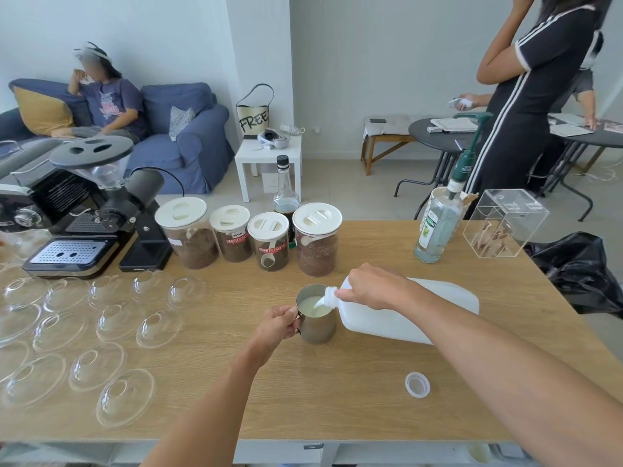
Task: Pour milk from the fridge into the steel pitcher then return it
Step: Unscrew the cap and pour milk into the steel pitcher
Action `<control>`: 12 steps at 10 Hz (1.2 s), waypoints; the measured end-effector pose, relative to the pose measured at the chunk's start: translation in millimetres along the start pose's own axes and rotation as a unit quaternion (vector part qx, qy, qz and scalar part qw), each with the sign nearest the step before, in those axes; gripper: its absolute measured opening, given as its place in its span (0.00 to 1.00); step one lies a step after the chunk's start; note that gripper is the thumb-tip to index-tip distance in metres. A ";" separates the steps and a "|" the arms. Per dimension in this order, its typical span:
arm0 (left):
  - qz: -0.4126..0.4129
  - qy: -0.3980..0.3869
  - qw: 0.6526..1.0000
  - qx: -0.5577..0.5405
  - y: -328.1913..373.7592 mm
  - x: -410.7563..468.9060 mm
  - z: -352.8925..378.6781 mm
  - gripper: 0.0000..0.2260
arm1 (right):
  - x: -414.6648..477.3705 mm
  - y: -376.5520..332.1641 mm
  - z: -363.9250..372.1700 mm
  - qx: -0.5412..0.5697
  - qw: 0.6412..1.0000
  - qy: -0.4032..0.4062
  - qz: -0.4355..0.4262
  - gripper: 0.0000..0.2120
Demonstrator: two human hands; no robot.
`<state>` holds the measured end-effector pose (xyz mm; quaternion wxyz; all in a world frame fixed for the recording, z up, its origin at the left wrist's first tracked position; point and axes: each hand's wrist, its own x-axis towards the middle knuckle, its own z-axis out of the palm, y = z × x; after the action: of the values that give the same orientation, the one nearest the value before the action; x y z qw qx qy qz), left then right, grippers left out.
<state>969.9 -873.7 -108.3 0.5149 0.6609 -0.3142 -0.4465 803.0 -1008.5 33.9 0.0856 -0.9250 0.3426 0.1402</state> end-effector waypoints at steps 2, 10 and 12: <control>-0.001 -0.005 1.000 0.003 -0.7 0.7 -0.8 0.22 | 1.0 0.1 -0.2 -0.002 1.000 -0.003 0.001 0.23; -0.005 -0.010 1.000 0.007 6.7 -4.4 0.1 0.22 | -0.4 -0.4 -1.1 -0.001 1.000 0.001 -0.005 0.23; -0.005 -0.011 1.000 0.014 6.2 -4.2 -0.7 0.22 | 0.1 -0.5 -0.9 0.002 1.000 0.002 -0.005 0.23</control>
<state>969.1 -871.5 -101.2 0.5000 0.6644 -0.3230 -0.4520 803.6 -1008.5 34.7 0.0873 -0.9270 0.3379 0.1377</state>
